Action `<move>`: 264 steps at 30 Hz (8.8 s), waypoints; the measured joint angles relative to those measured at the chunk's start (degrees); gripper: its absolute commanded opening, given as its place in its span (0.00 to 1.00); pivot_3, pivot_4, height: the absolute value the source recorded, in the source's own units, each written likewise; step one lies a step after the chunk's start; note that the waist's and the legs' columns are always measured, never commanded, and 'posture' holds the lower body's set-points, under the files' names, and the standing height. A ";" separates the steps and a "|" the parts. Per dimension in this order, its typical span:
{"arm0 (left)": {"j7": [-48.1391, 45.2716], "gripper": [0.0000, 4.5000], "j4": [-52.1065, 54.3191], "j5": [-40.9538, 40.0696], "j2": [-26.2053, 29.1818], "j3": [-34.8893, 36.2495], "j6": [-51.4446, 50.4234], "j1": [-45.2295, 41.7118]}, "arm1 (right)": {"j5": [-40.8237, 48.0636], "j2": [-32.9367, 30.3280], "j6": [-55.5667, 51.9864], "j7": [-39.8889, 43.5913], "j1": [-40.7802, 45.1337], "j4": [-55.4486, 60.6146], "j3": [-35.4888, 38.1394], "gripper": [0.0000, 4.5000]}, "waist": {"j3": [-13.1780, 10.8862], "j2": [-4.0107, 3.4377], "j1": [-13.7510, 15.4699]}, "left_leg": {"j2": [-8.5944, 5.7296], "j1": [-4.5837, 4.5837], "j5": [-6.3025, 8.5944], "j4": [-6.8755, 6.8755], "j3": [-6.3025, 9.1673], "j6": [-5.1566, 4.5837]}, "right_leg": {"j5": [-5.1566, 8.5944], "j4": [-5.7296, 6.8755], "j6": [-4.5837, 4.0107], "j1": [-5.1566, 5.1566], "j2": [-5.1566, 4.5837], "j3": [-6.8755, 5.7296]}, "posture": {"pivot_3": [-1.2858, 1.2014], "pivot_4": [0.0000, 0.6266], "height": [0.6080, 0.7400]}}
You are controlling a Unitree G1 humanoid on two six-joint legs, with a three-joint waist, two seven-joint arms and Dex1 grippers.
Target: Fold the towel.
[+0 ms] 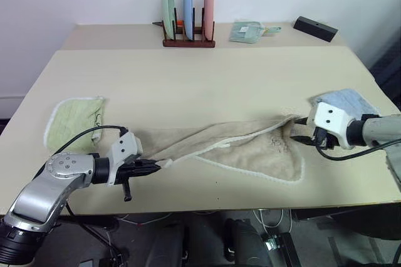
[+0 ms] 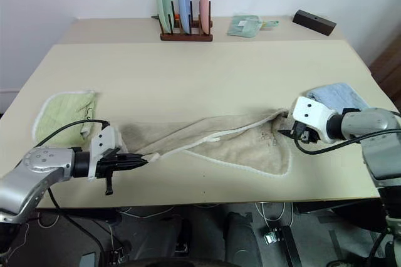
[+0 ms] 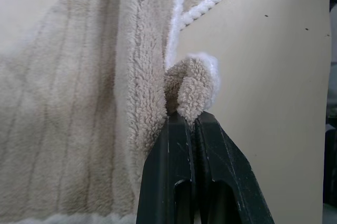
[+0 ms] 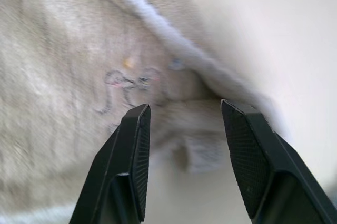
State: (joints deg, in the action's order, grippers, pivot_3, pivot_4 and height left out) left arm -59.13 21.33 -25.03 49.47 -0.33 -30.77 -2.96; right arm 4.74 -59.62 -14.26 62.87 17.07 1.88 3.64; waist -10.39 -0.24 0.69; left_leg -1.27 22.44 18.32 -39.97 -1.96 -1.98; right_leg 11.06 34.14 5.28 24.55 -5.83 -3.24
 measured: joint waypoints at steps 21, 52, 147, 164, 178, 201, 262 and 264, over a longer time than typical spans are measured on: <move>0.66 0.00 -0.42 0.77 -1.17 -0.87 0.47 0.94 | -15.28 6.76 20.08 -11.38 14.06 -22.44 -11.30 0.10 | -0.01 -0.01 0.00 | 0.01 0.00 -0.09 -0.01 -0.03 0.15 | -0.01 0.01 0.00 0.01 0.01 0.02 | 0.52 0.24 0.98; 19.58 0.00 -30.25 5.32 -10.39 12.63 19.28 -27.75 | -16.02 6.17 31.55 -19.49 34.02 -33.03 -10.52 0.01 | -0.10 0.06 -1.75 | 0.07 -0.01 -0.44 0.71 -0.73 0.52 | -0.22 -0.09 0.44 0.35 -0.07 -0.02 | 0.52 0.24 0.98; 6.90 0.66 -8.56 0.98 -25.86 -9.75 11.14 -16.52 | 37.36 46.32 -65.62 -61.55 11.52 2.20 43.18 0.35 | 0.04 -0.04 -0.01 | 0.03 0.01 -0.03 -0.04 -0.61 -0.21 | -0.37 0.14 0.22 0.18 -0.09 0.02 | 0.52 0.24 0.98; 7.73 0.66 -9.21 0.79 -23.61 -7.24 11.47 -14.82 | 35.05 18.52 -53.11 -43.20 2.57 11.52 27.61 0.00 | 0.02 -0.07 -0.52 | 0.10 -0.02 0.01 -0.01 -0.63 -0.29 | -0.33 0.07 0.28 0.17 -0.03 0.05 | 0.52 0.24 0.98; 8.50 0.66 -10.87 1.00 -23.69 -7.07 12.55 -15.35 | 15.27 10.37 -31.08 -25.39 5.24 20.14 -14.66 0.00 | -0.01 0.06 0.03 | 0.07 0.05 0.01 -0.09 -0.57 -0.28 | -0.28 -0.02 0.25 0.16 -0.08 0.04 | 0.52 0.24 0.98; 10.95 0.66 -8.83 0.65 -23.00 -5.28 11.99 -11.28 | 23.42 8.20 -23.60 -8.56 -3.46 22.10 1.33 0.19 | -0.02 0.06 -0.03 | 0.13 0.00 0.04 -0.07 -0.55 -0.30 | -0.26 -0.04 0.20 0.14 -0.09 0.01 | 0.52 0.24 0.98; 70.00 0.01 -2.79 -51.91 -35.83 15.62 -21.14 0.23 | 13.54 20.67 -6.63 -10.78 1.70 9.68 -5.72 0.94 | 0.02 0.09 0.10 | 0.00 -0.06 -0.14 -0.06 -0.33 0.03 | -0.18 -0.02 0.02 0.01 -0.14 -0.05 | 0.52 0.24 0.98; 69.13 0.01 -2.83 -51.86 -35.56 16.46 -19.80 -0.01 | 13.50 20.62 -6.64 -10.96 1.45 9.70 -5.70 0.94 | 0.02 0.10 0.10 | 0.00 -0.06 -0.13 -0.06 -0.33 0.03 | -0.18 -0.02 0.01 0.01 -0.13 -0.05 | 0.52 0.24 0.98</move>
State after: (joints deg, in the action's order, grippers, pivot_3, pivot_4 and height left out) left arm 10.00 18.51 -76.89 13.91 16.12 -50.57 -2.97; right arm 18.24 -39.00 -20.90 51.92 18.52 11.58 -2.06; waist -10.37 -0.15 0.79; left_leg -1.27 22.39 18.19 -40.02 -2.29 -1.95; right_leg 10.88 34.12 5.29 24.56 -5.96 -3.28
